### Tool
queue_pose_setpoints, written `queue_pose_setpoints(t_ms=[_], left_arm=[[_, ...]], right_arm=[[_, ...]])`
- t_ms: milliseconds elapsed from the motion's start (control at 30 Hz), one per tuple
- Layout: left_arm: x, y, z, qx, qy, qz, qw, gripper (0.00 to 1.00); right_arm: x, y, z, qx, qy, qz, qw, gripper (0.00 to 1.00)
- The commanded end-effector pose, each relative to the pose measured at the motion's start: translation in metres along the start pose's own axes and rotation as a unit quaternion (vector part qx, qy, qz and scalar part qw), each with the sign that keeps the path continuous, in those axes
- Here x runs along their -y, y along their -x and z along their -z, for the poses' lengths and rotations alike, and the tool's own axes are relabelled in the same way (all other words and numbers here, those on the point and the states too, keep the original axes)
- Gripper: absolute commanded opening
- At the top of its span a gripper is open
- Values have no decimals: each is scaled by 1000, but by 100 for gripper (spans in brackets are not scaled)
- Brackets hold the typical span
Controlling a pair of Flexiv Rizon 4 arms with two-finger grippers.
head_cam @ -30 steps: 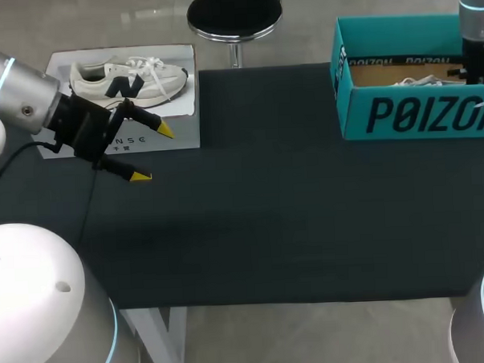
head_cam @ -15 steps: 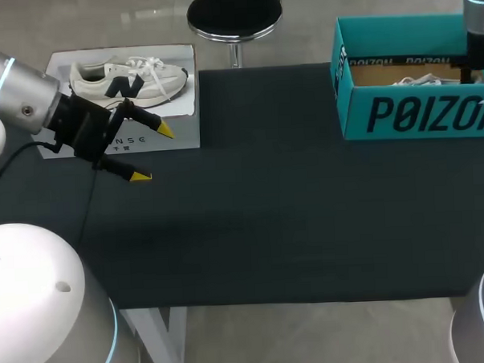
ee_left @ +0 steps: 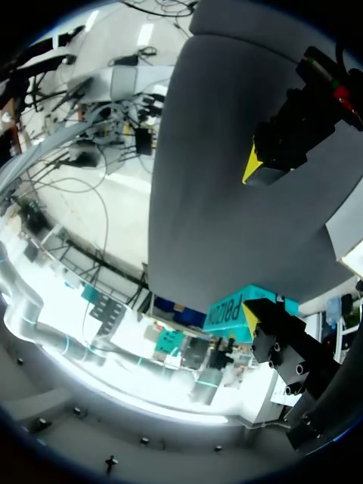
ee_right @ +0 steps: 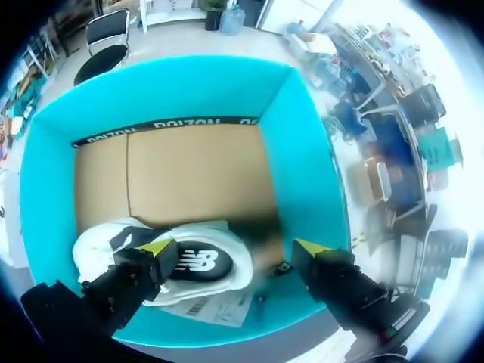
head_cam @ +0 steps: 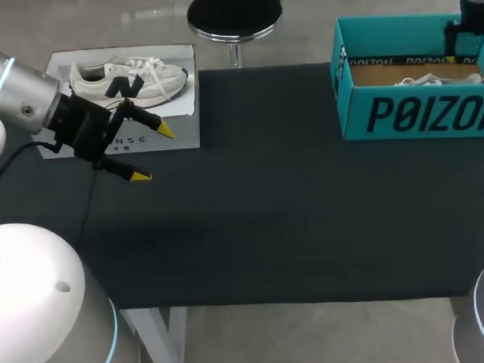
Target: Take the shoe out of the shoebox, open the shoe tongue, remove and reinsert the insole, then place the shoe into the shoebox
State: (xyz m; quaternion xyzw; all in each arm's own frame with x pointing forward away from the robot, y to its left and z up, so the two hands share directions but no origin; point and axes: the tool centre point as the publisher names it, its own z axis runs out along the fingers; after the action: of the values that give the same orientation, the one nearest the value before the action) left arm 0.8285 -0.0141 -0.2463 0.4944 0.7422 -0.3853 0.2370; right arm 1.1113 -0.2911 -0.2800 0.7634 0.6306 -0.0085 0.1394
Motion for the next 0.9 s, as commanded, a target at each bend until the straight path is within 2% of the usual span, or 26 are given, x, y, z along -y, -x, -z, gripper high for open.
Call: queue_pose_setpoints(t_ms=[33, 133, 267, 400, 567, 633, 700, 900], left_arm=[[0, 0, 0, -2, 1, 0, 1000, 100], [0, 0, 0, -2, 1, 0, 1000, 100], [0, 0, 0, -2, 1, 0, 1000, 100], [0, 0, 0, -2, 1, 0, 1000, 100], [0, 0, 0, -2, 1, 0, 1000, 100], [0, 0, 0, -2, 1, 0, 1000, 100], [0, 0, 0, -2, 1, 0, 1000, 100], [0, 0, 0, -2, 1, 0, 1000, 100]], right_arm=[[2, -7, 30, -23, 18, 16, 999, 100], [5, -22, 50, -53, 22, 39, 998, 100], [21, -47, 71, -64, 6, 67, 996, 100], [51, -68, 85, -80, -10, 85, 993, 100], [99, -93, 97, -100, -21, 102, 990, 100], [110, -100, 101, -113, -25, 112, 987, 100], [115, -106, 106, -134, -27, 126, 983, 100], [115, -106, 106, -134, -27, 126, 983, 100]])
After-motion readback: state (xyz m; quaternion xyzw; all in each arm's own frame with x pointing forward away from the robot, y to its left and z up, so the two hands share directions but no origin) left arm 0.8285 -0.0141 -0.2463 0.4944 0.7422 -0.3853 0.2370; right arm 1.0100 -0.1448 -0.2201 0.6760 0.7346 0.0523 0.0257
